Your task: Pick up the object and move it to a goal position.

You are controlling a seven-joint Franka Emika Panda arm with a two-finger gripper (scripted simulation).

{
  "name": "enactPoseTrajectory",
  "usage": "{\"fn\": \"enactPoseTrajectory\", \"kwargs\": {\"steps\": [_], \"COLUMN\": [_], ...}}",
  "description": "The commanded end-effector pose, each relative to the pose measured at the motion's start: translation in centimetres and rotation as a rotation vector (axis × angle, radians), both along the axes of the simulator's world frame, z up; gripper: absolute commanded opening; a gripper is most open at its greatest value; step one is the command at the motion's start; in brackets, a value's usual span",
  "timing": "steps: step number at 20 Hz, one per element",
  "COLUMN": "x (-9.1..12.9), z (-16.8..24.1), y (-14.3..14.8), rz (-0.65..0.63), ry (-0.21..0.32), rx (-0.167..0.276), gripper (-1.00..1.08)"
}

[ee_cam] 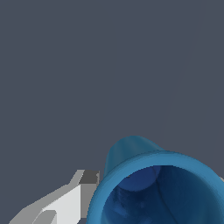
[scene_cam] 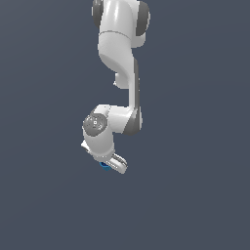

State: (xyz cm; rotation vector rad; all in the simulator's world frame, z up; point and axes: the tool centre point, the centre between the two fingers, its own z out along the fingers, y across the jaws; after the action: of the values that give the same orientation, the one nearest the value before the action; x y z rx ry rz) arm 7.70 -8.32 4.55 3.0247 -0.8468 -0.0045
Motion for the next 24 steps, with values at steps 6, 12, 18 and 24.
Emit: {"fn": "enactPoseTrajectory", "kwargs": {"steps": [6,12,18,24], "x": [-0.9,-2.4,-4.3,-6.3], "z": [3.1,7.5,13.5,19.9], "y": [1.7,4.2,7.5,11.1], "rz": [0.001,0.0,0.0,0.0], "ry": [-0.002,-0.002,-0.002,-0.003], "rx": [0.0,0.001,0.001,0.0], "gripper": [-1.0,-1.0,-1.0,-1.0]}}
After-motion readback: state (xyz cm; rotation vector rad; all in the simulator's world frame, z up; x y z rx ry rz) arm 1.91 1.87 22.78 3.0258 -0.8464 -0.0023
